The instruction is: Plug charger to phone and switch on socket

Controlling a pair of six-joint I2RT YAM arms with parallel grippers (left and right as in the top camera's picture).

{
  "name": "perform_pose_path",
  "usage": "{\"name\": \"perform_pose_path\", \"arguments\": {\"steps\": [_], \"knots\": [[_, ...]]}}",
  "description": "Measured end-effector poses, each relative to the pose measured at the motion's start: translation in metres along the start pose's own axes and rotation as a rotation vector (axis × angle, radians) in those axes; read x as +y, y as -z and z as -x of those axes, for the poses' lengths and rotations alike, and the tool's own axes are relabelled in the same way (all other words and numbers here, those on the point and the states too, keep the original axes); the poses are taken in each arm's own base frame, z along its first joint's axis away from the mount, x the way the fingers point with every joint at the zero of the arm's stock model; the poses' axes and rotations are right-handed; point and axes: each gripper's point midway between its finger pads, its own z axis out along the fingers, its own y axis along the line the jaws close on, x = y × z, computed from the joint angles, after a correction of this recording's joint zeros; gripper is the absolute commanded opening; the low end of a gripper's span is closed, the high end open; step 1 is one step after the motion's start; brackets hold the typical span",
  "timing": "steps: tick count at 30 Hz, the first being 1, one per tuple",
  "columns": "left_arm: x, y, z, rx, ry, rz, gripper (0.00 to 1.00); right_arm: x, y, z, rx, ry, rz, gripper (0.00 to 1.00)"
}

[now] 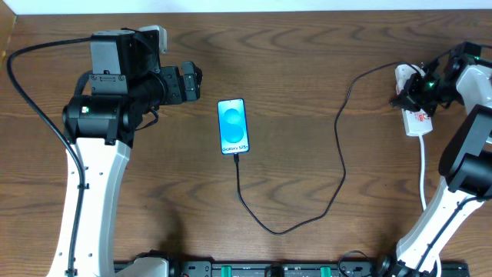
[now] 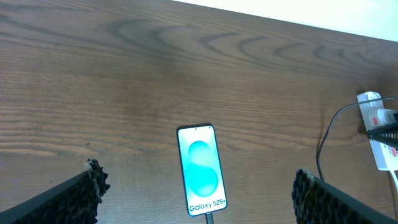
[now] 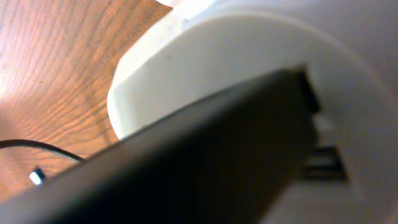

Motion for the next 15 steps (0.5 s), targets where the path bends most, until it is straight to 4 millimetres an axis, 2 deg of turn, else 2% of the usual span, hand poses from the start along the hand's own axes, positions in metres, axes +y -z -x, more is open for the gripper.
{"name": "perform_pose_path", "arguments": {"steps": [6,9,12,15], "knots": [[0.000,0.000,0.000,0.000,0.000,0.000,0.97,-0.001,0.008,0.004,-0.018,-0.014,0.048,0.01],[0.000,0.000,0.000,0.000,0.000,0.000,0.97,-0.009,0.025,0.012,-0.063,-0.022,0.041,0.01],[0.000,0.000,0.000,0.000,0.000,0.000,0.97,-0.023,0.073,0.035,-0.209,-0.019,0.024,0.01],[0.000,0.000,0.000,0.000,0.000,0.000,0.97,-0.026,0.152,0.042,-0.380,-0.012,0.008,0.01]]}}
